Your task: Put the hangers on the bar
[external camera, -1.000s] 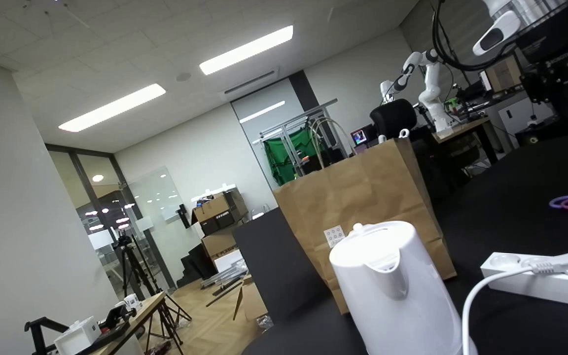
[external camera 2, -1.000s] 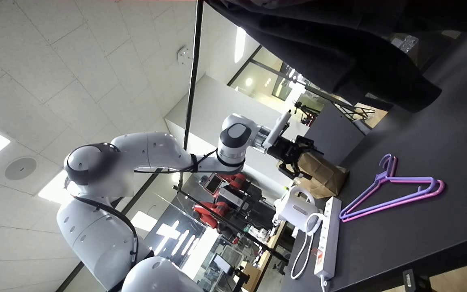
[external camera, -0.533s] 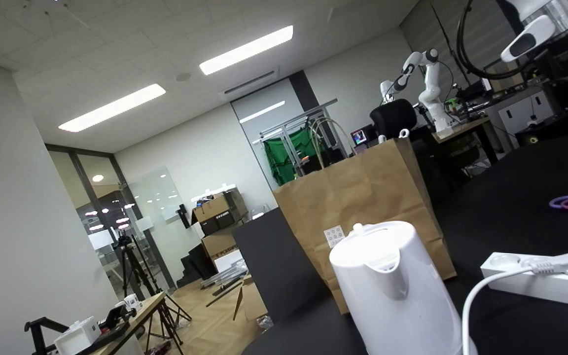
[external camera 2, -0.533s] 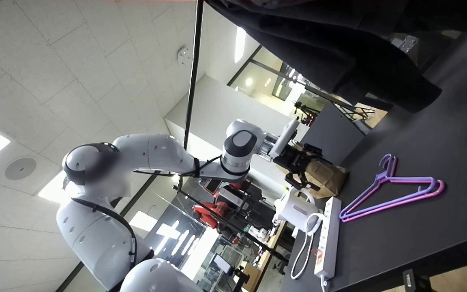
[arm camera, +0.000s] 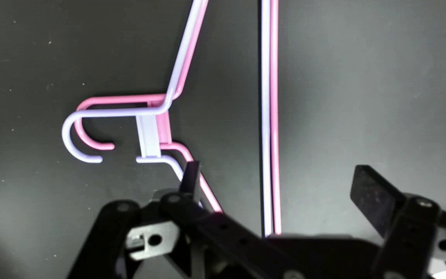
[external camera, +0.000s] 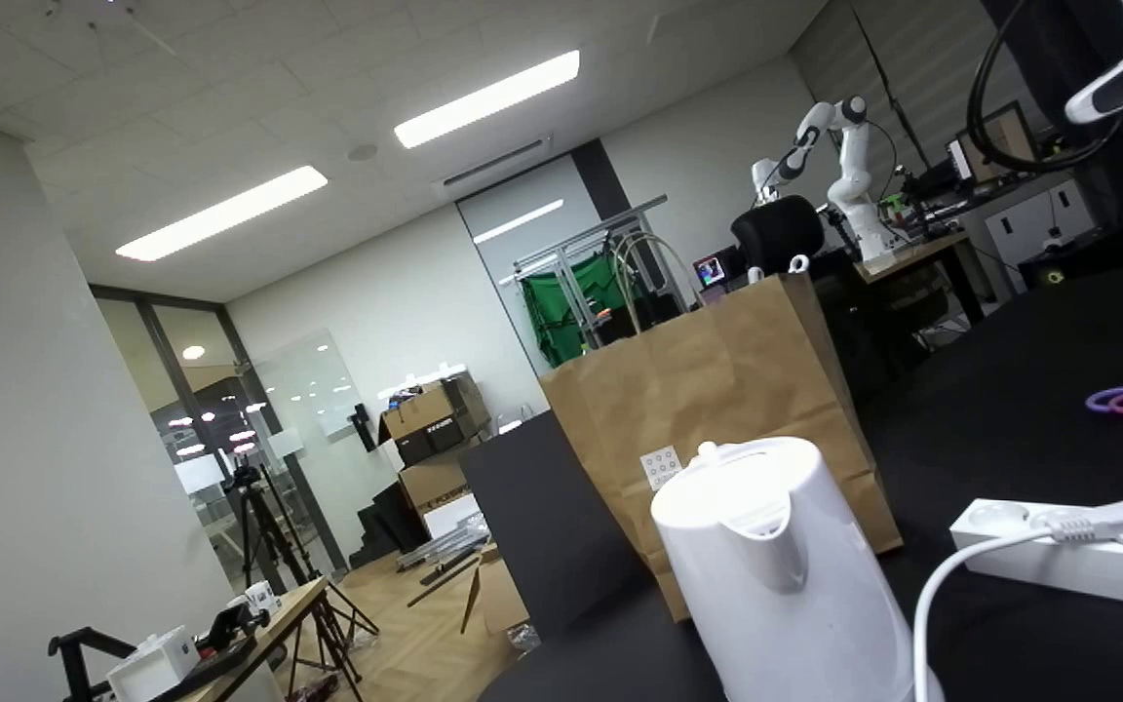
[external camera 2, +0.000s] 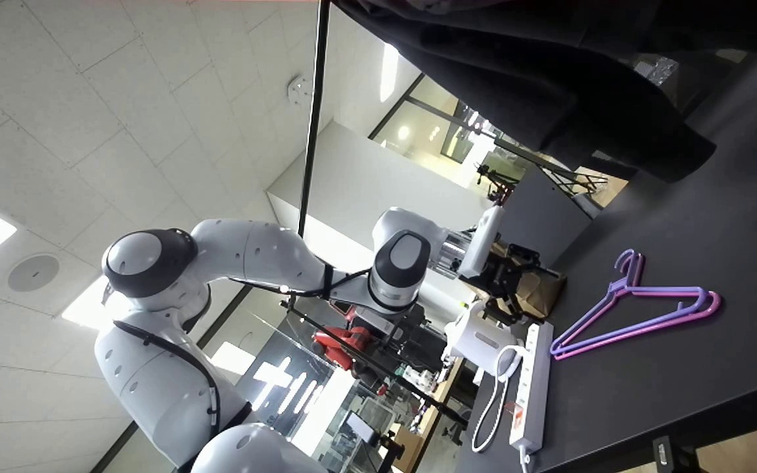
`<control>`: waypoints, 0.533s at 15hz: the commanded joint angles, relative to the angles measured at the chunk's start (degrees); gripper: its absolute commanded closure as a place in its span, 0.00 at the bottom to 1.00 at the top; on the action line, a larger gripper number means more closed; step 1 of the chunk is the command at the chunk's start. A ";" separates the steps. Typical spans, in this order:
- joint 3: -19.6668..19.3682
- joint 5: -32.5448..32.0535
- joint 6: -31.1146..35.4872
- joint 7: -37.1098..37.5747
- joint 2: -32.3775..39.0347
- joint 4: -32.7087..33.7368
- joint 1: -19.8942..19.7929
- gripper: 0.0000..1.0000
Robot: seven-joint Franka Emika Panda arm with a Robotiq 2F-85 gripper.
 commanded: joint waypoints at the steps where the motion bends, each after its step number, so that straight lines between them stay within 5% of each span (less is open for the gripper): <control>1: 3.03 2.94 3.09 -3.81 2.79 0.67 -1.84 0.00; 8: 5.44 1.63 2.71 -3.82 8.99 4.21 -2.41 0.00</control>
